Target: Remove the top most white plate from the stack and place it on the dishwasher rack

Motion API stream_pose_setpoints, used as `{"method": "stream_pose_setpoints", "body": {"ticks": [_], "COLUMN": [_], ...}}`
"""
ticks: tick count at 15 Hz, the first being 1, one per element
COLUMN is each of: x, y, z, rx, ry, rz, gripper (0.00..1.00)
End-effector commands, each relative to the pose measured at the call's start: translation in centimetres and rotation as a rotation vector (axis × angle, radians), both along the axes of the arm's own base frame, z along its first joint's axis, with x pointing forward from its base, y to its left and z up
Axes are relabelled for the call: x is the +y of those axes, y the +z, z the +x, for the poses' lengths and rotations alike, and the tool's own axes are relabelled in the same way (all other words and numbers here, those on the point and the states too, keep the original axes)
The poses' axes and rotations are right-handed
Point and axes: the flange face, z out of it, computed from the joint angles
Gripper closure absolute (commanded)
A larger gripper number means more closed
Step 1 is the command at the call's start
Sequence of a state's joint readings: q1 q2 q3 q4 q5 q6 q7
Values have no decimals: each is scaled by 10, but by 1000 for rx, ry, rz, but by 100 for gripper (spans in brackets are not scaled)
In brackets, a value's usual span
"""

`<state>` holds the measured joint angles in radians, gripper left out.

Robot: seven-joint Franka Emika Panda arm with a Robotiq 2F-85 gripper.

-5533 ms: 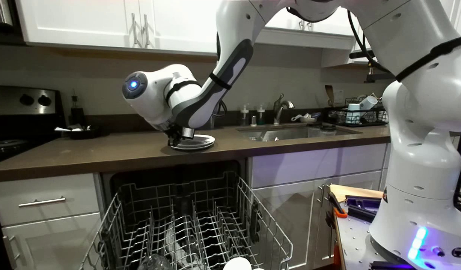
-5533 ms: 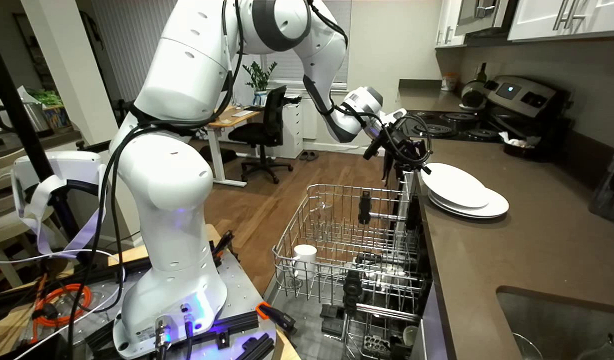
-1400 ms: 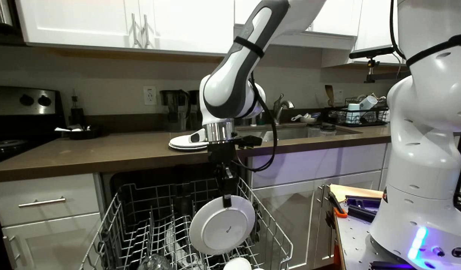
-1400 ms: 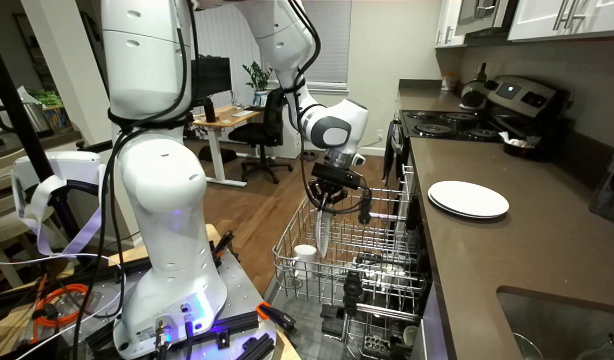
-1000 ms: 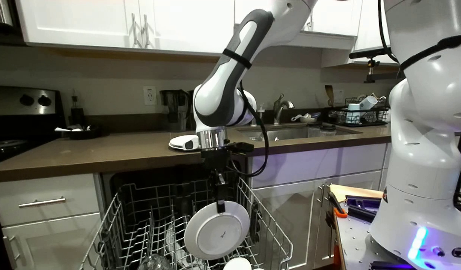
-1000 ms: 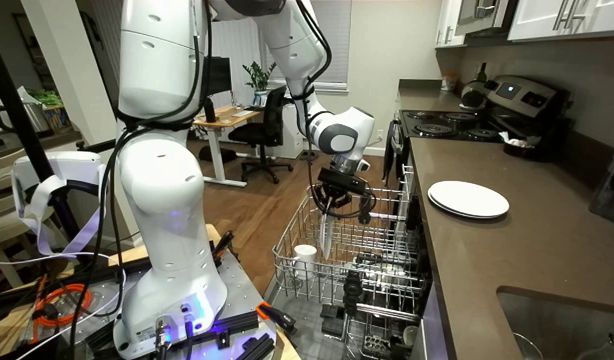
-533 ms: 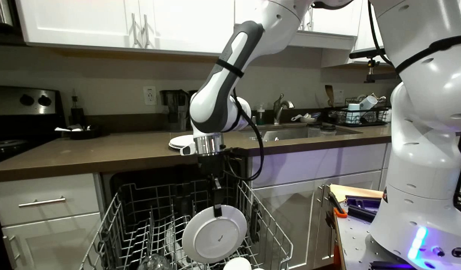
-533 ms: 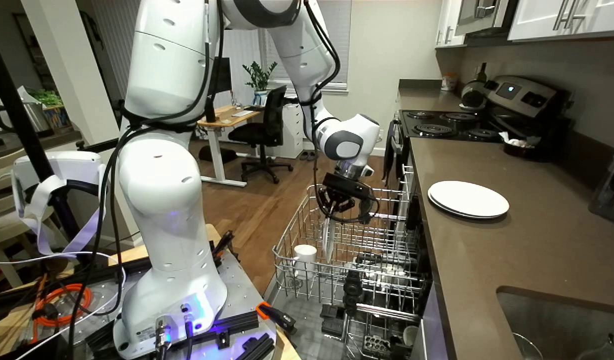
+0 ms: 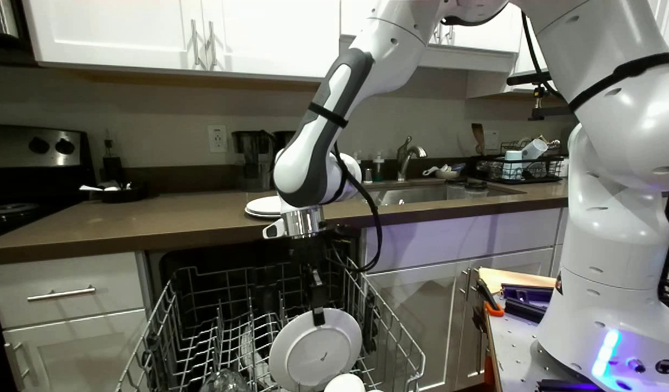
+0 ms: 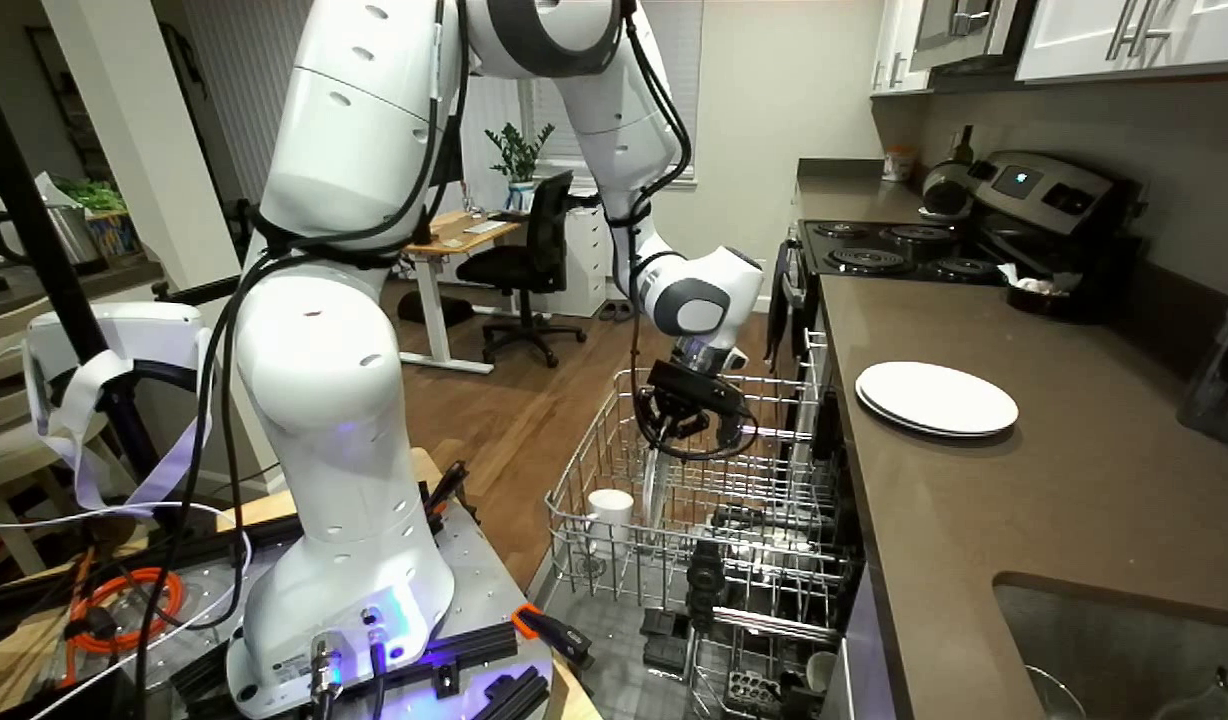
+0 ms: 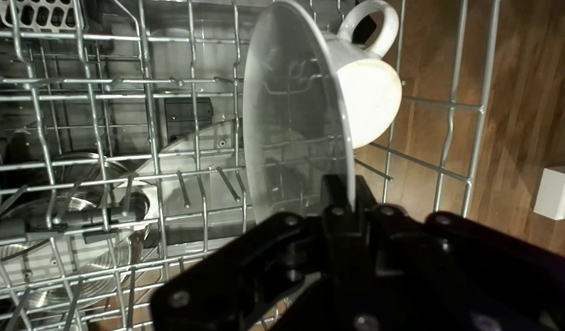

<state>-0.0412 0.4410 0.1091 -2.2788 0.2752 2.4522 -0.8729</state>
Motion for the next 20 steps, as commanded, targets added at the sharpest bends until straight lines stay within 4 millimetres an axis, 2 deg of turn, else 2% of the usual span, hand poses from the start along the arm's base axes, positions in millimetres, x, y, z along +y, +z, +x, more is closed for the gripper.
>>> {"method": "stream_pose_setpoints", "body": {"ticks": [1,7,8,10,14,17,20], "x": [-4,-7,-8,-9,-12,-13,-6], "y": [-10,-29,-29,-22,1,32,66], "z": [7,8,6,5,-1,-5,-4], "rx": [-2,35,51,59,86,101,56], "ry": [16,21,15,18,17,-11,-43], "rz": [-4,-14,-38,-64,-158,-209,-257], "gripper": [94,93,68,63,38,19,1]}}
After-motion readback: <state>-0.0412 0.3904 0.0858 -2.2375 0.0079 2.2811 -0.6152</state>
